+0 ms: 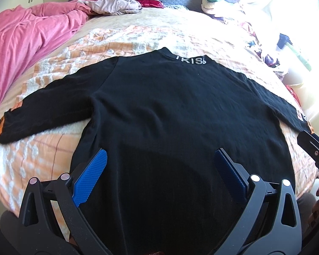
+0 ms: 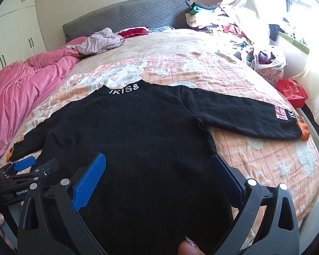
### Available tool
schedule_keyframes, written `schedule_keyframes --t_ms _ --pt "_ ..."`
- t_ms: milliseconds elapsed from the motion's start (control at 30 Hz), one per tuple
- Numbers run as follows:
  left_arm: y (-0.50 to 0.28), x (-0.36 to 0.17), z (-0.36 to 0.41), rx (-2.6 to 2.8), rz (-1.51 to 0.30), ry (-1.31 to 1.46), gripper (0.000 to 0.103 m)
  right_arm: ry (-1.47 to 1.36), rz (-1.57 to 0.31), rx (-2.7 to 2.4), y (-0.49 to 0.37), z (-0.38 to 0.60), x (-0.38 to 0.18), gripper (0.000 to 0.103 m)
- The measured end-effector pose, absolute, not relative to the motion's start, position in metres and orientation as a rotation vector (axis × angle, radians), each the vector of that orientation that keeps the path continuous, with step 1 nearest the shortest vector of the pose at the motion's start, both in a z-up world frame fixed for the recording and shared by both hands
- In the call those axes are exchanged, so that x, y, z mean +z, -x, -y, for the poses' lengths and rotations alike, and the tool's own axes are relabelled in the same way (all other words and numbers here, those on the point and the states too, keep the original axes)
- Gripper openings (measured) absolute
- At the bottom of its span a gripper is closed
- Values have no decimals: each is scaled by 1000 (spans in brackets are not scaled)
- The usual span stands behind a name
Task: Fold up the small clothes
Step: 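Move the right gripper toward the orange cuff of a sleeve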
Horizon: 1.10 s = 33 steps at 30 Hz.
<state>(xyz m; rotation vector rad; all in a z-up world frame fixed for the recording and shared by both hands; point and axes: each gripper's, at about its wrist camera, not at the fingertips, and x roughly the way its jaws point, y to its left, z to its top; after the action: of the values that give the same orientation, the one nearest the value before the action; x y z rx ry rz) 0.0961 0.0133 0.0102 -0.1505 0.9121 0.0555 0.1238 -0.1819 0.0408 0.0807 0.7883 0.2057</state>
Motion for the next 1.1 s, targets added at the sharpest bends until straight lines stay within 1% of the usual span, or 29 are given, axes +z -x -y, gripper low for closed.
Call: schedule_keyframes --t_ms 367,667,800,1100 --pt "-146 25 -22 84 -895 176 95 -136 -747 222 -182 174 69 99" --pt "-185 29 -18 77 -897 180 95 -179 -710 179 -227 193 85 99" --pt "-202 29 -13 68 -898 181 95 -198 -713 135 -240 213 80 99" --pt "-232 15 1 44 -932 172 95 -273 -745 -21 -254 270 49 99"
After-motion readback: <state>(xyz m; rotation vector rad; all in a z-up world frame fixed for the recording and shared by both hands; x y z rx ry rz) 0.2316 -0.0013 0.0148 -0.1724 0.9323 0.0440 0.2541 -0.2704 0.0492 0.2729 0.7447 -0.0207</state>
